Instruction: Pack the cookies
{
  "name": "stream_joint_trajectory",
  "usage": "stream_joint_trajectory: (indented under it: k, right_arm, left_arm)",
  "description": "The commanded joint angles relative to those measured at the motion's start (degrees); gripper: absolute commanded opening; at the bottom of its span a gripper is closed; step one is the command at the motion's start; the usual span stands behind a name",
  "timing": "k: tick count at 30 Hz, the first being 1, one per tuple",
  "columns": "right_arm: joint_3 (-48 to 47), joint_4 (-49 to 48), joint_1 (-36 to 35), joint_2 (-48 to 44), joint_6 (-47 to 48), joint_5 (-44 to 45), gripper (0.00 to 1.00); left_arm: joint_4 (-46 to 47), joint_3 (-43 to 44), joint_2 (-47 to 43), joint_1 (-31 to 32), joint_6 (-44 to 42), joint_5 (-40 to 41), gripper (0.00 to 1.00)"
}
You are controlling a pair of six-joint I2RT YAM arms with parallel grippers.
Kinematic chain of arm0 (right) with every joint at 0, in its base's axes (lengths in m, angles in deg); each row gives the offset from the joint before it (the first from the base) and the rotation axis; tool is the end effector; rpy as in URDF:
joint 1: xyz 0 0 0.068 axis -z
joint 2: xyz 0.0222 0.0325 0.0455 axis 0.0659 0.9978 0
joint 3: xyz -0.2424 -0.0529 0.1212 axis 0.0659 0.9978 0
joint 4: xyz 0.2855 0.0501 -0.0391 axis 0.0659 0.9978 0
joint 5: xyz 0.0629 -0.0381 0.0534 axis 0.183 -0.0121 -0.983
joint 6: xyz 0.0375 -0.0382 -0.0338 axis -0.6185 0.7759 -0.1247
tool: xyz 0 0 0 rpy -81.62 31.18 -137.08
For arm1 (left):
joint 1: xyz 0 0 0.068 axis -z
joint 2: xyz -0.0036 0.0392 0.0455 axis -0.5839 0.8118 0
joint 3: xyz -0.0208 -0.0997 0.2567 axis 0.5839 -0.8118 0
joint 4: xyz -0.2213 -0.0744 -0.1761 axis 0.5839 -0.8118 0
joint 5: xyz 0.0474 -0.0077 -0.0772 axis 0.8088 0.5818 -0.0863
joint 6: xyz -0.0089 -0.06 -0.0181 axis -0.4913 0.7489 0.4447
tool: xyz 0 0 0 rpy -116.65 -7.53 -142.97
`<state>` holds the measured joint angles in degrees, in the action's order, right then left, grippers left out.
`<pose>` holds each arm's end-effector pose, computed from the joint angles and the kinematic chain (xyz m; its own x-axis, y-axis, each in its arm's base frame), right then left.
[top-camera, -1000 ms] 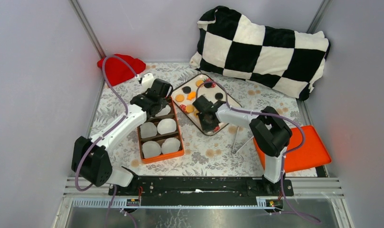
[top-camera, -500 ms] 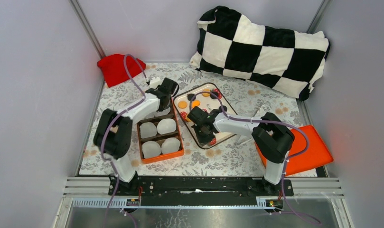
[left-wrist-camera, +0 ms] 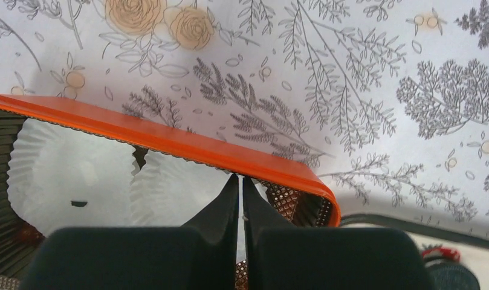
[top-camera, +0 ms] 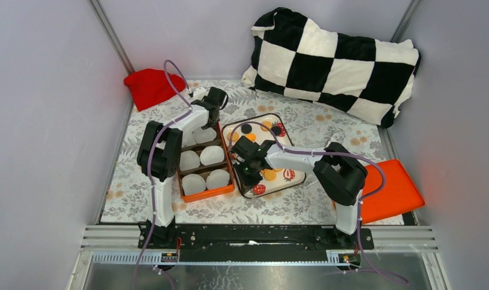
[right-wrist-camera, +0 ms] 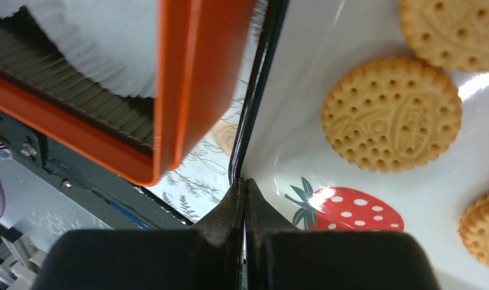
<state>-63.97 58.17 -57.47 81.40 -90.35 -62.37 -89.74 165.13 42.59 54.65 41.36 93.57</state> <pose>0.2337 0.3397 0.1361 -0.8334 -0.4711 -0.2889 -0.5518 0.7378 0.3888 0.4440 -0.1265 0.1573 -0.6404 -0.4187 -0.6439 -0.5412 0.8408 -0.0085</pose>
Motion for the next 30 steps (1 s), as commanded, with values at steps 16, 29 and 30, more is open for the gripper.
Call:
stream_joint_trajectory:
  k: [16,29,30]
  right_arm:
    - [-16.8,9.4,-1.3,-2.1,-1.3,28.0,0.48]
    - [-0.4,14.5,24.4,-18.6,-7.3,38.8,0.57]
    - [0.6,14.1,26.4,-18.8,-7.2,39.2,0.57]
  left_arm:
    - [12.4,0.5,-11.2,-0.9,-6.3,-10.4,0.12]
    - [9.0,-12.3,-32.0,17.8,-7.3,-11.8,0.30]
    - [9.1,-13.0,-32.4,18.0,-7.2,-12.2,0.31]
